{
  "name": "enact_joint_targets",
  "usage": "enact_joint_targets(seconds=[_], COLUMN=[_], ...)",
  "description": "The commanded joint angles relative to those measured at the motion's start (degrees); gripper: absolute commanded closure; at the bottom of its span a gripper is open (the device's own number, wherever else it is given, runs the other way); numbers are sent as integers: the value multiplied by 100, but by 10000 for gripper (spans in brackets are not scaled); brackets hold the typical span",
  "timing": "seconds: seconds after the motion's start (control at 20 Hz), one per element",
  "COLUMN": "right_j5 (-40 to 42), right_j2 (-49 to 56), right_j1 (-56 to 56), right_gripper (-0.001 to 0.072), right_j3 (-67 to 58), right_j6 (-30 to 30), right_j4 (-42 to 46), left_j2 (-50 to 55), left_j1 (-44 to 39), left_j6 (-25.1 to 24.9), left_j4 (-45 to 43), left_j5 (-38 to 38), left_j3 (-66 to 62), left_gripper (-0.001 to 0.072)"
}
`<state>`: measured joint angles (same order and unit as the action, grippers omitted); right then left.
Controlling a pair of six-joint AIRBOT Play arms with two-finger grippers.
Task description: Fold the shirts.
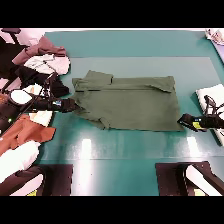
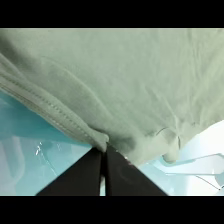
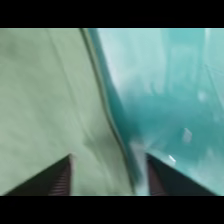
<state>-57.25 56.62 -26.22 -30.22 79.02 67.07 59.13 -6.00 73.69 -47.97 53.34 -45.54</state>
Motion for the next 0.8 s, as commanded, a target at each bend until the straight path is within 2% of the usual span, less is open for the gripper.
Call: enact_joint_targets(seconds=[0.0,0.1,0.2,0.25,0.35,0.45,0.75], right_j5=[286,258,221,216,120,-219,-887], right_j2=[9,11,11,11,9,4,4], right_j1=[7,9,13,11,11,11,59], right_gripper=[352,352,411,471,685,688,695], right_j3=[74,61,66,66,39,-205,-1346], right_j6=[-162,-155,-160,-162,-286,-474,-363], right_j4=[-756,-911,-905,-905,-909,-896,-907], left_j2=[-2,-2,-2,-2,-2,-4,-509], left_j1=[4,4,4,4,4,4,4], left_j6=[107,131,133,140,262,341,765], left_j4=[-2,2,0,2,2,24,0], left_j5=[-90,-120,-136,-142,-146,-149,212], left_j3=[-7,-4,-4,-4,-4,-7,-4], left_gripper=[679,679,680,680,680,680,680])
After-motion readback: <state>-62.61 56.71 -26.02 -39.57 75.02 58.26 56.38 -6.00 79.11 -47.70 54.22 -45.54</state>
